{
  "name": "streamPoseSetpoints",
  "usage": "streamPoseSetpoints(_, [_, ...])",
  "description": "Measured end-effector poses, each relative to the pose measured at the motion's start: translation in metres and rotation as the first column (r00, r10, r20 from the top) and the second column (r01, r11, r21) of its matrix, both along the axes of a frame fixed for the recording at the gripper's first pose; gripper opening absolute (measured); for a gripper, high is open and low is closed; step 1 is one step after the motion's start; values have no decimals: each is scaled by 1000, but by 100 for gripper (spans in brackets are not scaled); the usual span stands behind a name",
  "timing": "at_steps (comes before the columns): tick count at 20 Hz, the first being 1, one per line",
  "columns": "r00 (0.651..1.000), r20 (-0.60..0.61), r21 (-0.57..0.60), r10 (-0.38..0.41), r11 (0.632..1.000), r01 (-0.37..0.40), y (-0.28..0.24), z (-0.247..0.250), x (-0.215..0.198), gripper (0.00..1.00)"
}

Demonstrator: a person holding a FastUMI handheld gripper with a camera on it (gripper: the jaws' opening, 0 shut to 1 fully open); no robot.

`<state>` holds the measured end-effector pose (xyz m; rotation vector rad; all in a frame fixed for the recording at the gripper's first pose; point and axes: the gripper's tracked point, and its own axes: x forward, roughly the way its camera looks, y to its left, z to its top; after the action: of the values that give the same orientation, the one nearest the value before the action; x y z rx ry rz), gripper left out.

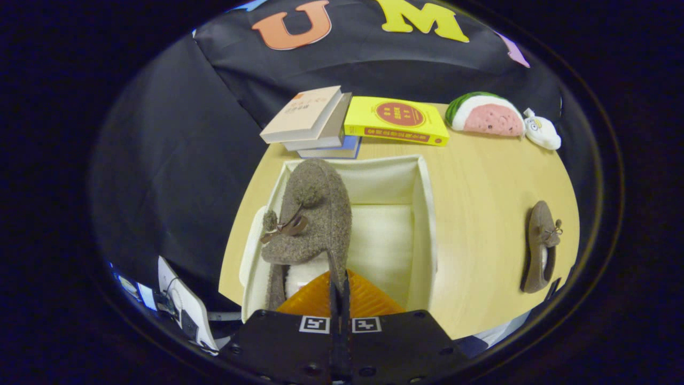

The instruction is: Open the storage box then place both shoes into the box .Put the left shoe in first, then the right shoe, with the right side of both shoes facing outward in a uniform manner.

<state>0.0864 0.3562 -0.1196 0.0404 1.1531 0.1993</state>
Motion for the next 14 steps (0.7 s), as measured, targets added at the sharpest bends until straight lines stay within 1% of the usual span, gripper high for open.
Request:
streamPoseSetpoints(2, [999,-42,-13,-31,999,30,9,-23,0,0])
streamPoseSetpoints(5, [992,-84,-42,-97,995,94,16,-48,4,0])
streamPoseSetpoints(7, [988,-98,-55,-119,992,114,21,-60,8,1])
streamPoseSetpoints(9, [988,-108,-79,-109,992,101,25,-74,11,2])
streamPoseSetpoints(12, [989,-119,-114,-86,991,73,24,-79,9,2])
streamPoseSetpoints(14, [992,-113,-86,-58,995,49,28,-75,9,2])
